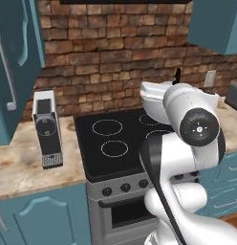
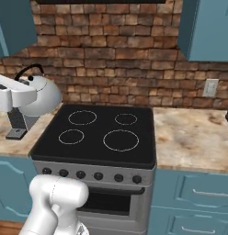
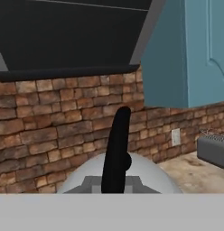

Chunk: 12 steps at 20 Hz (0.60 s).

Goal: Pick the kettle from the cabinet and place it on a stove burner. Then pick the pot from the counter and place it on another stove burner. Finally, turn both burners on.

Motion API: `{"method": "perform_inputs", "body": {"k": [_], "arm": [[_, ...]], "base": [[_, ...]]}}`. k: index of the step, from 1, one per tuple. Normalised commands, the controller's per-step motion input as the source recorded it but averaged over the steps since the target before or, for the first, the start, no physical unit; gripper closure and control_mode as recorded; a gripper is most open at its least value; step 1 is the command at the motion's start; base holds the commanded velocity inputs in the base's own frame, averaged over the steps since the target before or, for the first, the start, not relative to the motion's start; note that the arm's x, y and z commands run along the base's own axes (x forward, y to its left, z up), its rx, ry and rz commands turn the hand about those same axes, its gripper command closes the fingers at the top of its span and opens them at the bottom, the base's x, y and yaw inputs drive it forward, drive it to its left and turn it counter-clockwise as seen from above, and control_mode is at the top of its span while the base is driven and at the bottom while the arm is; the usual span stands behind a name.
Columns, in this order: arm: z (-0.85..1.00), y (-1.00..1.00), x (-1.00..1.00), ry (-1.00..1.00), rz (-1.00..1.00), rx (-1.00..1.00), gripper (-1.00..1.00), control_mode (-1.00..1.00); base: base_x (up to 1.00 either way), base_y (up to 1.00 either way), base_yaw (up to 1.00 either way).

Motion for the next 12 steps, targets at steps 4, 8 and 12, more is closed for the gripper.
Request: {"method": "perform_inputs", "body": {"k": [4,8,12], "arm": [[0.00,0.00,0.00,0.00,0.00,0.00,1.00,1.00],[0.00,0.00,0.00,0.00,0.00,0.00,1.00,1.00],[0.00,0.00,0.00,0.00,0.00,0.00,1.00,1.00]], "base": [[0.51,-0.31,0.13],[0.52,-0.22,0.12],[0.56,-0.16,0.10]]}}
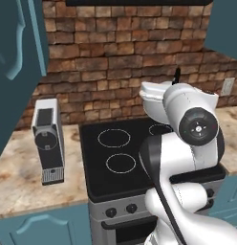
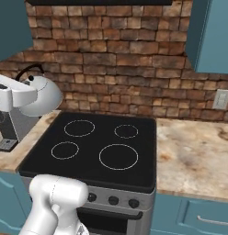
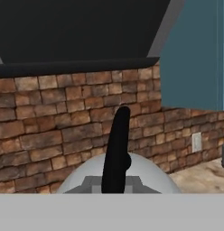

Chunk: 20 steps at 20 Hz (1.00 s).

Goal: Pick the kettle from the cabinet and place it on a stove burner. Then pick the pot from the counter and place it on another stove burner. Finally, turn both burners on.

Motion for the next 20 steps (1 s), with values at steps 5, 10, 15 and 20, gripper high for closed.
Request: {"method": "perform_inputs", "body": {"k": [5,10,15,20], "arm": [[0.00,0.00,0.00,0.00,0.00,0.00,1.00,1.00],[-0.02,0.00,0.01,0.00,0.00,0.00,1.00,-1.00],[-0.20,0.02,0.30,0.00,-0.02,0.01,1.00,-1.00],[-0.30,0.04,0.33,0.00,-0.02,0.02,1.00,-1.00]], "base": [[0.55,-0.10,0.09],[0.16,-0.01,0.02],[0.00,0.00,0.00],[0.00,0.00,0.00]]}}
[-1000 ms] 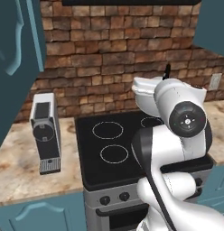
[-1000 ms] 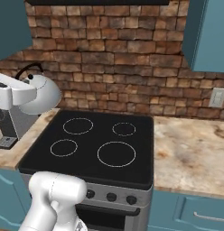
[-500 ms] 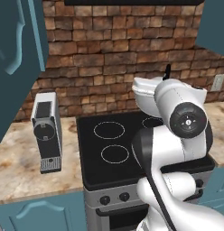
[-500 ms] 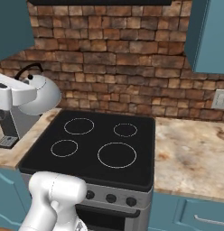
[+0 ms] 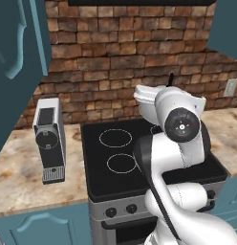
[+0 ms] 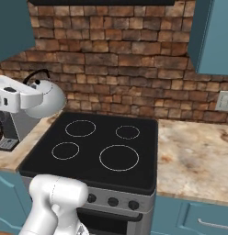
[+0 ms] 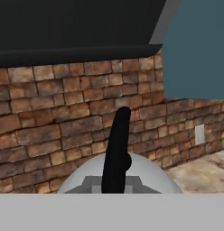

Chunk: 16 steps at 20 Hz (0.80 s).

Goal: Pick the kettle from the cabinet and place it on a stove burner. Then pick the pot from the counter and place it on another stove burner. Finally, turn both burners on.

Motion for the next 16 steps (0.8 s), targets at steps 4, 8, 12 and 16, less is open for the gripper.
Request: {"method": "perform_inputs", "body": {"k": [4,8,12,16], "arm": [[-0.43,0.06,0.30,-0.03,-0.01,0.02,1.00,-1.00],[-0.47,0.01,0.31,0.00,0.00,0.00,1.00,-1.00],[-0.47,0.00,0.11,0.01,0.00,0.00,1.00,-1.00],[-0.46,0.07,0.25,0.05,0.00,0.00,1.00,-1.00]], "base": [[0.00,0.00,0.00],[0.00,0.00,0.00],[0.00,0.00,0.00],[0.00,0.00,0.00]]}}
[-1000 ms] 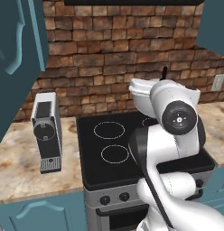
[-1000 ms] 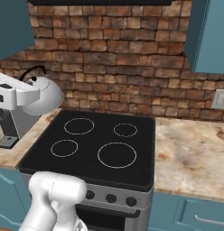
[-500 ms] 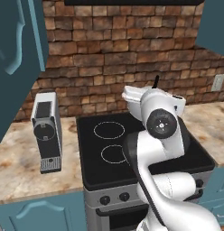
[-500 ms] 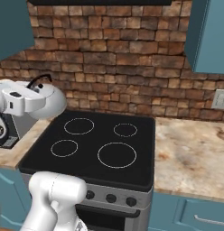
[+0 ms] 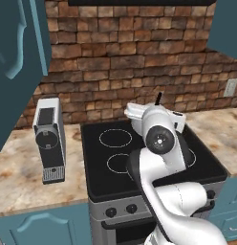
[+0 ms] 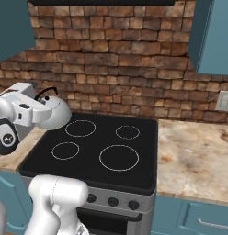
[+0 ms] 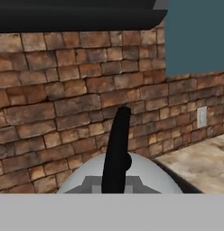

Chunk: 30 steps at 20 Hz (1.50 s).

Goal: Pick the kettle from the cabinet and place it on a stove burner. Then pick the pot from the counter and place it on another stove burner. Finally, turn both burners on.

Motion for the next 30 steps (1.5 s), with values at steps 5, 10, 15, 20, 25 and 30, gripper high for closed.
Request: {"method": "perform_inputs", "body": {"k": [5,10,15,20,25,30], "arm": [[-0.38,0.20,0.38,0.05,-0.05,0.00,1.00,-1.00],[-0.36,0.18,0.46,0.00,-0.06,0.00,1.00,-1.00],[-0.33,0.12,0.52,0.00,-0.07,0.00,1.00,-1.00],[-0.32,0.13,0.56,0.00,-0.08,0.00,1.00,-1.00],[-0.26,0.13,0.50,0.00,-0.08,0.00,1.00,-1.00],[-0.23,0.13,0.48,0.00,-0.08,0.01,1.00,-1.00]], "base": [[0.00,0.00,0.00],[0.00,0.00,0.00],[0.00,0.00,0.00],[0.00,0.00,0.00],[0.00,0.00,0.00],[0.00,0.00,0.00]]}}
